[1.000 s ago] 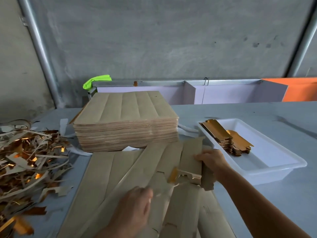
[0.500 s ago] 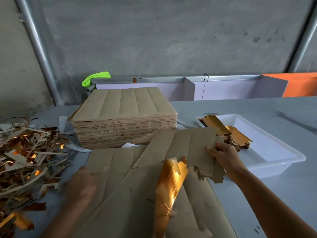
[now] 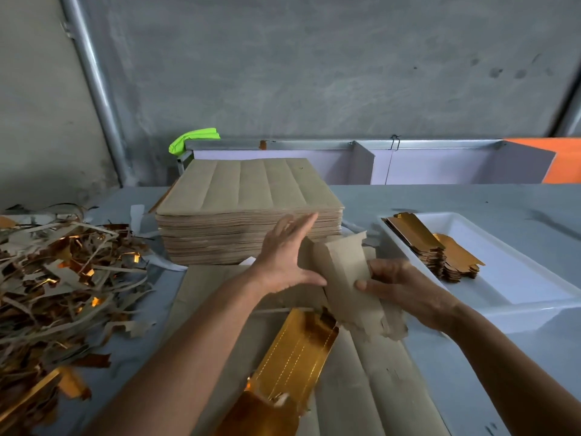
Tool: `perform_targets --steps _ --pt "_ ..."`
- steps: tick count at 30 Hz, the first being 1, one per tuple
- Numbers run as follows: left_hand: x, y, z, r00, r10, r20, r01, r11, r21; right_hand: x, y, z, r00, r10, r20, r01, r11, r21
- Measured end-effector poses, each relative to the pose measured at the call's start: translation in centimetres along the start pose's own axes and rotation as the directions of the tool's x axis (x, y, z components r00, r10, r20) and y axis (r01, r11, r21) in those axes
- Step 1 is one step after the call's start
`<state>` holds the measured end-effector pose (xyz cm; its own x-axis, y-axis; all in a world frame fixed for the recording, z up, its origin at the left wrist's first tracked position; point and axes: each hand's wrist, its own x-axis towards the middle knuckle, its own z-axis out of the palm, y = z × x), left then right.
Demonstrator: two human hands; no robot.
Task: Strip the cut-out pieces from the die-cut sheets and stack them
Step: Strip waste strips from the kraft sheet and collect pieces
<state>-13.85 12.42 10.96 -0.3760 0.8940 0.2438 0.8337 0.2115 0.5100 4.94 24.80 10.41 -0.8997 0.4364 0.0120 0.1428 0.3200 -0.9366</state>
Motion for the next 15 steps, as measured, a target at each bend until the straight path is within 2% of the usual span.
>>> perform_targets --steps 2,5,8,12,14,15 --pt "0.5 0.0 -0.4 1.0 -0.001 0.013 0.001 1.0 0.016 0.1 -0.1 -0.1 1.0 0.014 0.0 -0.014 1.0 -0.002" --pt "0.5 -0.3 -1.0 0.995 0.033 -0.09 -0.033 0.999 -0.003 0.3 0.9 -0.3 0.99 0.005 -0.139 -0.009 1.0 -0.024" --pt "0.3 -1.0 -1.5 0.994 0.027 -0.108 -0.026 1.0 0.011 0.8 2.3 0.2 0.961 -0.034 -0.276 -0.028 0.976 -0.217" --pt "0.3 -1.3 -1.8 0.995 0.01 -0.101 0.001 0.994 0.109 1.2 3.2 1.2 0.921 -0.144 -0.361 -0.056 0.87 -0.489" --pt "0.3 -1.4 -1.8 0.991 0.028 -0.134 -0.005 0.986 0.169 1.1 3.3 1.4 0.903 -0.243 -0.354 -0.044 0.767 -0.64" --pt "0.3 -1.5 -1.9 0.985 0.034 -0.171 0.0 0.981 0.196 1.0 3.4 1.3 0.895 -0.302 -0.328 -0.037 0.683 -0.729"
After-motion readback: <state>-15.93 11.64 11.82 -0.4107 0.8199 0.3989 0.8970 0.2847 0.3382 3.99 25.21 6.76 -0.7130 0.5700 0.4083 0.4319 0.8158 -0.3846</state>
